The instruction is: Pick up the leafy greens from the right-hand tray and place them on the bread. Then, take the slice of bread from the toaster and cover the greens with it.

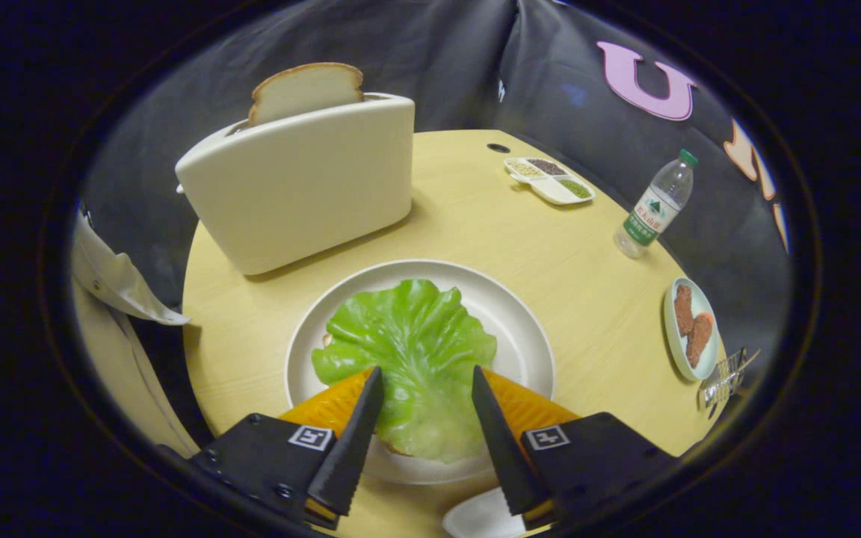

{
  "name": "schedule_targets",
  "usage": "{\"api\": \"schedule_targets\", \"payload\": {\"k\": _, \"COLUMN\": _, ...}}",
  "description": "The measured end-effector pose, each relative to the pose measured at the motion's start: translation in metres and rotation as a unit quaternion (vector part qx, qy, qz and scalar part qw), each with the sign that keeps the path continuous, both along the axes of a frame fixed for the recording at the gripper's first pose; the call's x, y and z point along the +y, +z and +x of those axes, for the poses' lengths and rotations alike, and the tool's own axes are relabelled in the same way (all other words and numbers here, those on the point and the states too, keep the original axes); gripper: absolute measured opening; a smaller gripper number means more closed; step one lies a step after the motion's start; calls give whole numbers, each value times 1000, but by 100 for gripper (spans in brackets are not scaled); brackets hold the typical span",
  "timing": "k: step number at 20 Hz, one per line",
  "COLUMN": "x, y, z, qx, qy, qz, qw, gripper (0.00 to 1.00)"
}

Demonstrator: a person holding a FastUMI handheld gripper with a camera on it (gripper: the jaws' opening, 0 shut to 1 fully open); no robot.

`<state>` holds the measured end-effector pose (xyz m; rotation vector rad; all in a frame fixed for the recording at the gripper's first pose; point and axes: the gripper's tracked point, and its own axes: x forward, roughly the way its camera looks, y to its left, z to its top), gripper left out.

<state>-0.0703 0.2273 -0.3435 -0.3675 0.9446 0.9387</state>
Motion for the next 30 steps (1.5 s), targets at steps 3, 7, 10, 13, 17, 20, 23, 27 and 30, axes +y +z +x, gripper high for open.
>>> {"api": "schedule_targets", "payload": {"k": 3, "x": 2, "y": 10, "z": 0, "qx": -9, "qy": -5, "qz": 5, "qw": 1000, "gripper": 91}}
{"api": "schedule_targets", "payload": {"k": 7, "x": 9, "y": 30, "z": 5, "qx": -17, "qy": -23, "qz": 16, "qw": 999, "gripper": 100}}
{"api": "schedule_targets", "payload": {"k": 10, "x": 16, "y": 53, "z": 9, "qx": -18, "qy": -37, "qz": 25, "qw": 999, "gripper": 100}}
{"api": "schedule_targets", "payload": {"k": 13, "x": 31, "y": 80, "z": 14, "qx": -18, "qy": -49, "qz": 39, "qw": 998, "gripper": 100}}
{"api": "schedule_targets", "payload": {"k": 17, "x": 51, "y": 113, "z": 20, "qx": -16, "qy": -57, "qz": 56, "qw": 997, "gripper": 100}}
{"api": "schedule_targets", "payload": {"k": 20, "x": 67, "y": 133, "z": 24, "qx": -14, "qy": -61, "qz": 68, "qw": 996, "gripper": 100}}
{"api": "schedule_targets", "payload": {"k": 23, "x": 86, "y": 152, "z": 22, "qx": 6, "qy": -67, "qz": 88, "qw": 994, "gripper": 100}}
{"api": "schedule_targets", "payload": {"k": 27, "x": 110, "y": 172, "z": 25, "qx": 37, "qy": -84, "qz": 119, "qw": 989, "gripper": 100}}
{"api": "schedule_targets", "payload": {"k": 30, "x": 127, "y": 179, "z": 28, "qx": 58, "qy": -97, "qz": 138, "qw": 984, "gripper": 99}}
